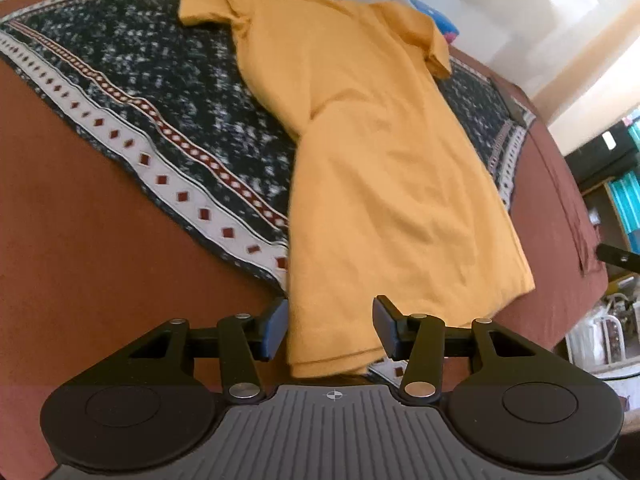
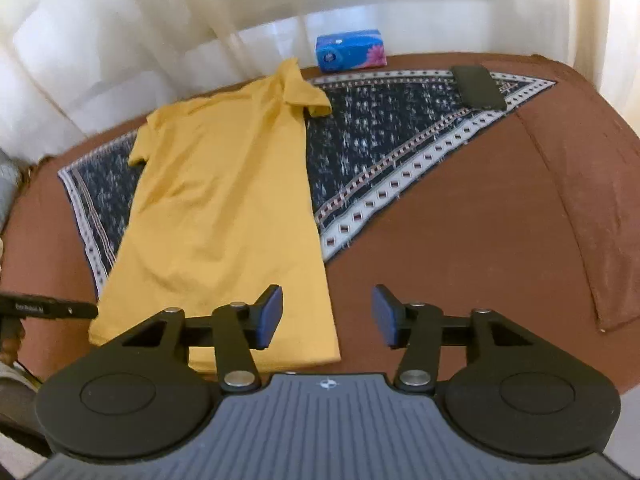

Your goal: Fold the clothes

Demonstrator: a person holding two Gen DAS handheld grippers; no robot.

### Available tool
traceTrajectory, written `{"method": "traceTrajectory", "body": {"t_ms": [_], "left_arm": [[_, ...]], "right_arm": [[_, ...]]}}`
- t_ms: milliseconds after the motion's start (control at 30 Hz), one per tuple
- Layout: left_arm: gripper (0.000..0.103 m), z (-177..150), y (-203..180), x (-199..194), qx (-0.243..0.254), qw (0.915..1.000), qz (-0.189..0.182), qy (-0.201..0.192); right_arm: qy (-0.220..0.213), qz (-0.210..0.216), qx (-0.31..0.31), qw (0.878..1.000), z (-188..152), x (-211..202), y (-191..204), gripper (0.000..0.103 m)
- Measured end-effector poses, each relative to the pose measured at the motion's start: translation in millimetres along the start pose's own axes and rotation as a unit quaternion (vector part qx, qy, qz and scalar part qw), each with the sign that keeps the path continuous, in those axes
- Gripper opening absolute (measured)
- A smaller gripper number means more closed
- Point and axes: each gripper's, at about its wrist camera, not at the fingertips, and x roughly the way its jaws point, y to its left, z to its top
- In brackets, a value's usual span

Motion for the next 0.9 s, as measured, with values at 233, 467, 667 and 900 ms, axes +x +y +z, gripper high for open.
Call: {"method": "traceTrajectory", "body": {"t_ms": [233,467,667,900], "left_arm": [[0.062,-8.5,-19.1,1.5,-0.015,0.9994,0.025,-0.018],[0.062,-17.6,-35.1,-4.1,-0.040,0.9968,0.062,-0.033],[0.062,-30.5,-44.8,-8.1,-0.056,0.9946,0.084,-0.024],[0.063,-36.8,-78.5,3.4,-0.010,0.9950,0.096,-0.027]], "right_arm": [[0.054,0.019,0.016,0.998,-15.5,71.6,-4.2,0.051],[0.078,0.035,-0.037,0.996,-16.1,95.8,-0.2,0.044],[0.050,0.144,0.032,0.988,12.3,67.6,-18.6,0.002],[-0.054,0.225,0.073,0.970,63.9,17.0,-32.9,0.002]]}}
